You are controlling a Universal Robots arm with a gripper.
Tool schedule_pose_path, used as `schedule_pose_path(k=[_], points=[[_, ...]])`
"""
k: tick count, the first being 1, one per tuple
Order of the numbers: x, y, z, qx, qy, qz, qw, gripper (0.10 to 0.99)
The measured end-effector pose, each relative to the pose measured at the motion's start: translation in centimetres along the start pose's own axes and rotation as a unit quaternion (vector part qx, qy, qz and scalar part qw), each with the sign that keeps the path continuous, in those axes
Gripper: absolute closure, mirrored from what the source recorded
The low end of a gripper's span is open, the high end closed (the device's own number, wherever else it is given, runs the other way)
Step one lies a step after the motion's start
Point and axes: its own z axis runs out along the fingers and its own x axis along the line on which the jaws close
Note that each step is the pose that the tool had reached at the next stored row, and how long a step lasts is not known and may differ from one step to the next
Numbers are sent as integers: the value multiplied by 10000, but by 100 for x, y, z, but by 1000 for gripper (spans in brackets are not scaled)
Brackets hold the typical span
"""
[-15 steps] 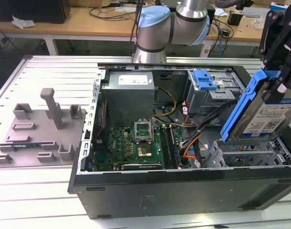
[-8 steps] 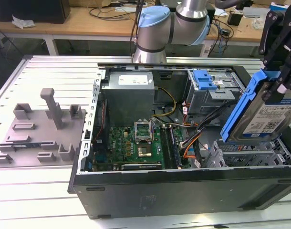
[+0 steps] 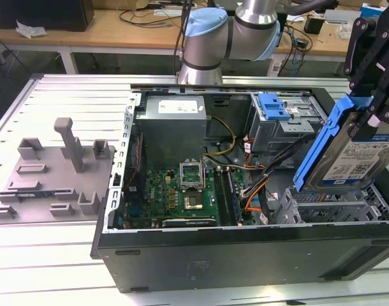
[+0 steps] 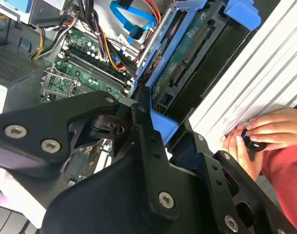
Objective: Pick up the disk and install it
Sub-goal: 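Insert the disk into the insertion slot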
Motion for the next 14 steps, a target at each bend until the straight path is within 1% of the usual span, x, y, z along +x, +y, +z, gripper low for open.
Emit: schedule_pose_path(k=[9, 14], points=[[2, 0, 54, 0, 0, 1, 10000, 718], [15, -17, 81, 0, 1, 9, 10000, 718]])
